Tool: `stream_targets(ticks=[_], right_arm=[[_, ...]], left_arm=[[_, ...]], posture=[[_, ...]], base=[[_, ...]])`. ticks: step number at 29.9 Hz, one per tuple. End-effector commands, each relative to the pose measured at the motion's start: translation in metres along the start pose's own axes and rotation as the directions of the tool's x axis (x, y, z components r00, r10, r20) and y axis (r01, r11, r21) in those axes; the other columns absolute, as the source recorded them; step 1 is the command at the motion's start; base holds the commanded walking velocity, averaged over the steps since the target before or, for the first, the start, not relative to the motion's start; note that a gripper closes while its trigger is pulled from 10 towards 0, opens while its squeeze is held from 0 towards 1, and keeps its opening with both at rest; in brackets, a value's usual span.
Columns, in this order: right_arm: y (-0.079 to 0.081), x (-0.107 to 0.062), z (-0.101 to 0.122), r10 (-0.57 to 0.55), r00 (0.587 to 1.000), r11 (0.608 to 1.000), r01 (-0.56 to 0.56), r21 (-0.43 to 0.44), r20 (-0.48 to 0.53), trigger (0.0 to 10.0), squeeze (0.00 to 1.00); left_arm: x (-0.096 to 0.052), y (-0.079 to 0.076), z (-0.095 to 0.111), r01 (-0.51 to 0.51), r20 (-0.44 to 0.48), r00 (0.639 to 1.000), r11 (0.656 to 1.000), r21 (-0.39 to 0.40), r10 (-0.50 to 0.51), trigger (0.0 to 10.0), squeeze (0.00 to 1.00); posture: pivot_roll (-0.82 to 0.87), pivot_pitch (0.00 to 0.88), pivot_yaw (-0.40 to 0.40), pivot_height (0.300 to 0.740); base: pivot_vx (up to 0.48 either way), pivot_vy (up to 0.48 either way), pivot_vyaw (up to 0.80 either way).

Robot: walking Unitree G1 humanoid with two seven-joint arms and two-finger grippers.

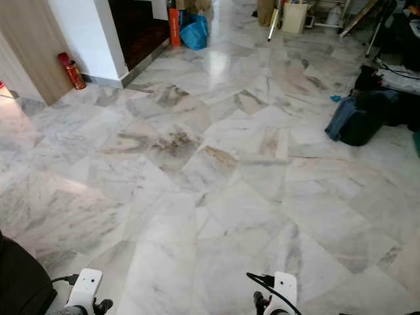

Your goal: Move the pillow to the sofa from floor

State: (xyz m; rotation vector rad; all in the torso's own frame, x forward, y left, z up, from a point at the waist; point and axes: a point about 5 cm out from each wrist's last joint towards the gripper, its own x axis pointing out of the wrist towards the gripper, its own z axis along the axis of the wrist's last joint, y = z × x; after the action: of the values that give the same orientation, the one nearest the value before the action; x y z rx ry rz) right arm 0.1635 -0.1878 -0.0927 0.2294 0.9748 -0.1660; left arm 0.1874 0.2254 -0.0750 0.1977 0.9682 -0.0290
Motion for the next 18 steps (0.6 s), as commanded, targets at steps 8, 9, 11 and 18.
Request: stream_targets(ticks=[8, 9, 11, 18], right_arm=[[-0.007, 0.000, 0.003, 0.008, 1.000, 0.993, -0.009, -0.117, -0.013, 10.0, 0.00], [-0.007, -0.001, 0.003, 0.006, 1.000, 0.993, -0.007, -0.117, -0.012, 10.0, 0.00], [-0.011, -0.001, 0.006, -0.003, 1.000, 0.994, 0.002, -0.112, -0.005, 10.0, 0.00], [-0.012, -0.001, 0.008, -0.001, 1.000, 0.993, 0.002, -0.118, 0.004, 10.0, 0.00]], left_arm=[[-0.001, -0.010, -0.011, 0.006, -0.039, 0.999, 1.000, -0.025, -0.007, 10.0, 0.00], [-0.001, -0.010, -0.012, 0.007, -0.040, 0.999, 1.000, -0.026, -0.008, 10.0, 0.00], [0.000, -0.015, -0.013, 0.013, -0.042, 0.999, 0.999, -0.029, -0.014, 10.0, 0.00], [0.001, -0.020, -0.010, 0.016, -0.028, 0.999, 0.999, -0.035, -0.017, 10.0, 0.00]], posture=[[0.08, 0.019, -0.044, 0.740], [0.08, 0.019, -0.044, 0.740], [0.07, 0.016, -0.052, 0.740], [0.08, 0.016, -0.058, 0.740]], base=[[0.000, 0.000, 0.00], [0.000, 0.000, 0.00], [0.000, 0.000, 0.00], [0.000, 0.000, 0.00]])
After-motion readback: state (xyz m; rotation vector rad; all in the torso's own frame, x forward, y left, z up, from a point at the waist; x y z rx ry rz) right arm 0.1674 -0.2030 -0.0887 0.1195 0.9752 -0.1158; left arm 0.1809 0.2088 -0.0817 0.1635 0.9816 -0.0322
